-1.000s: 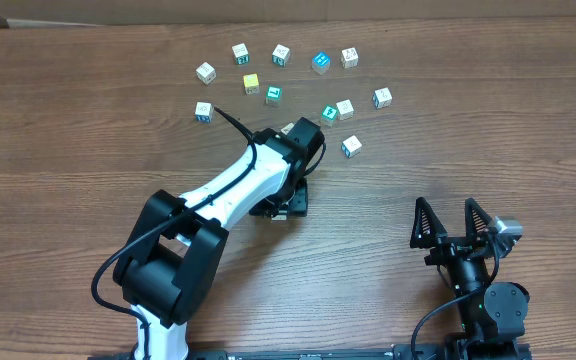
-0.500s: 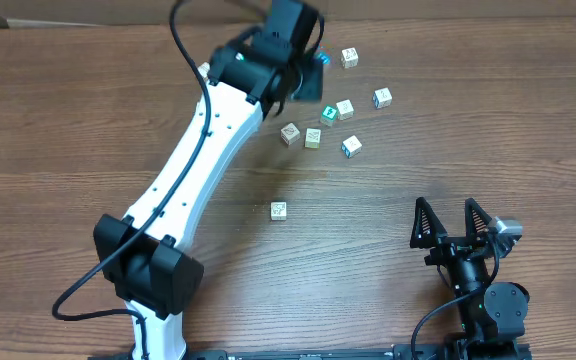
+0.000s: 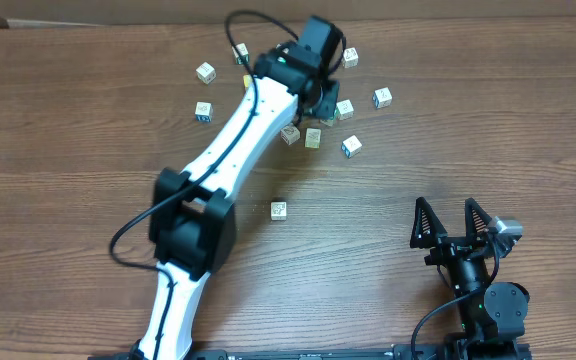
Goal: Form a circle
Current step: 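Reach the left gripper back up to the block cluster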
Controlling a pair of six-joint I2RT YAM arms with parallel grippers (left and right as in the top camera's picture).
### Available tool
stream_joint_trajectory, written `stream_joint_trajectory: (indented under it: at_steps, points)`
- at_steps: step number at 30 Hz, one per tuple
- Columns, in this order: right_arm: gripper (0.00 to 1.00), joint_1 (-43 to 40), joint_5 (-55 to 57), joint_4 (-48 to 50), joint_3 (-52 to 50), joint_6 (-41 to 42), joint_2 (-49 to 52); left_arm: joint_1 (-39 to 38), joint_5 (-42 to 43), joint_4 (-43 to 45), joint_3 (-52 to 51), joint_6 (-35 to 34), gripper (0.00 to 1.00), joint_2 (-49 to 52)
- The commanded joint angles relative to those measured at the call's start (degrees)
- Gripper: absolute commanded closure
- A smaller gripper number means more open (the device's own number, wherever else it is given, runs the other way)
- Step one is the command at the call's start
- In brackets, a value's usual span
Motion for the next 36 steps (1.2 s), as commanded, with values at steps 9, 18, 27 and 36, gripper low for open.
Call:
stream_joint_trajectory:
  at_steps: [9,18,27,36]
  points:
    - [0.0,-0.44,-0.31,0.15,-0.59,-0.63,-0.46,-0.87,7.93,-1.81,0.15,2.16,0.73,6.93]
    - [0.0,-0.44,-0.31,0.15,-0.59,-0.63,-0.46,-0.87,6.12,-1.51,0.09,2.12,0.75,11.82]
    - [0.0,-0.44,-0.31,0.15,-0.59,-0.63,-0.46,2.05,-12.94,-1.4,2.36,2.12,0.72,11.47]
    - [0.0,-0.44,-0.31,0.15,-0.59,-0.66,-0.44,4.59,6.82,5.35,6.62,-0.39,0.62,11.47]
